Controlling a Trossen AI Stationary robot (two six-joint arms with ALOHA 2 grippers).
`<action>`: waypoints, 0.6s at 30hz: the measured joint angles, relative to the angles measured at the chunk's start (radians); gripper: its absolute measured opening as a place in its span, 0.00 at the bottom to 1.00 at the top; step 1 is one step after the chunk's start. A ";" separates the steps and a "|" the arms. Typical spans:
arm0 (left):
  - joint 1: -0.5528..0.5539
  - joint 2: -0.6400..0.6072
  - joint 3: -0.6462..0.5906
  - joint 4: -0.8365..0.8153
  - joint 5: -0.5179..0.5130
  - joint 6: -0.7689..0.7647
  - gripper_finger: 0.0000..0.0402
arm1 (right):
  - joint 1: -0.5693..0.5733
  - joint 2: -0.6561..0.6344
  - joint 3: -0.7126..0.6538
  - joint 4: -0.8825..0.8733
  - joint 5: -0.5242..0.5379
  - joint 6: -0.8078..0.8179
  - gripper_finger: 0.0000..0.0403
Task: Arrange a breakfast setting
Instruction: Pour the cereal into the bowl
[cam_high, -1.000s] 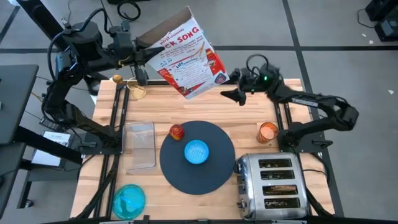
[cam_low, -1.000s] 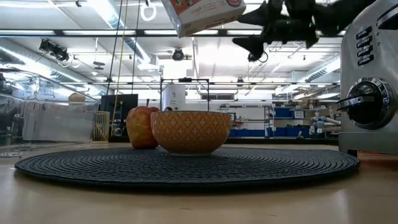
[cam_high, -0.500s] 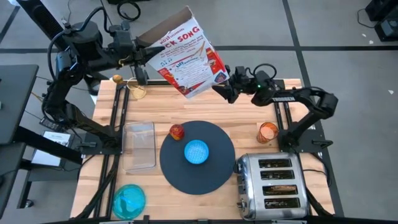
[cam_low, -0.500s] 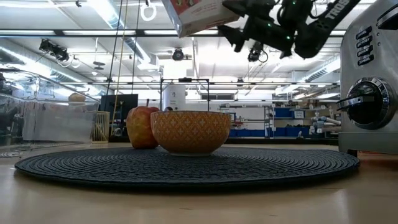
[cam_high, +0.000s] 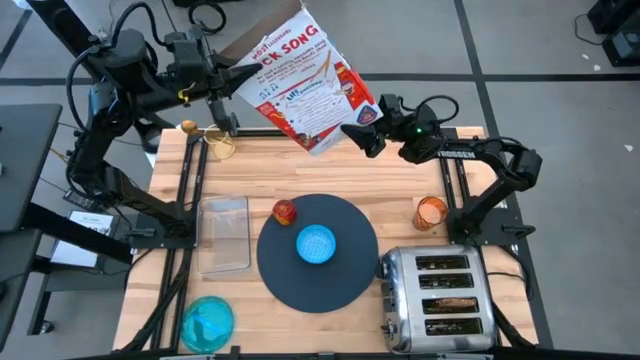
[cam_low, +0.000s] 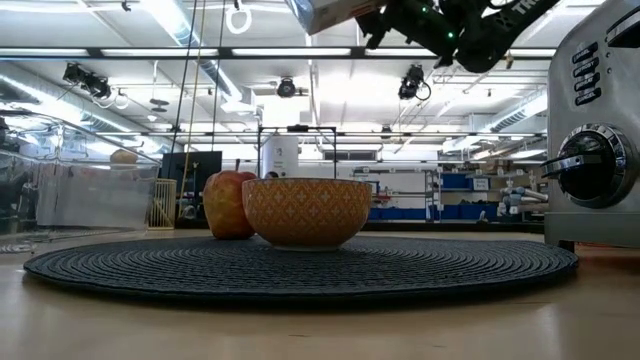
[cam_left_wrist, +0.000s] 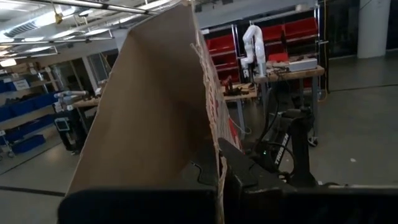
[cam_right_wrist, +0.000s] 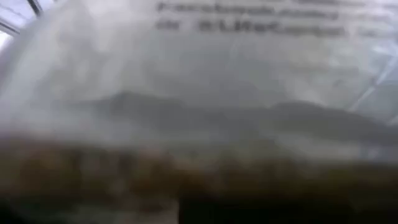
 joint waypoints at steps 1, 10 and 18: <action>0.000 0.000 0.000 0.003 0.000 0.000 0.00 | 0.000 0.000 0.004 0.000 -0.002 -0.001 0.80; 0.000 0.000 -0.002 0.000 0.002 -0.007 0.03 | -0.003 0.000 0.008 0.001 -0.011 -0.001 0.64; 0.000 -0.001 -0.004 -0.009 0.003 -0.061 0.22 | -0.029 -0.028 -0.014 0.006 -0.054 0.033 0.62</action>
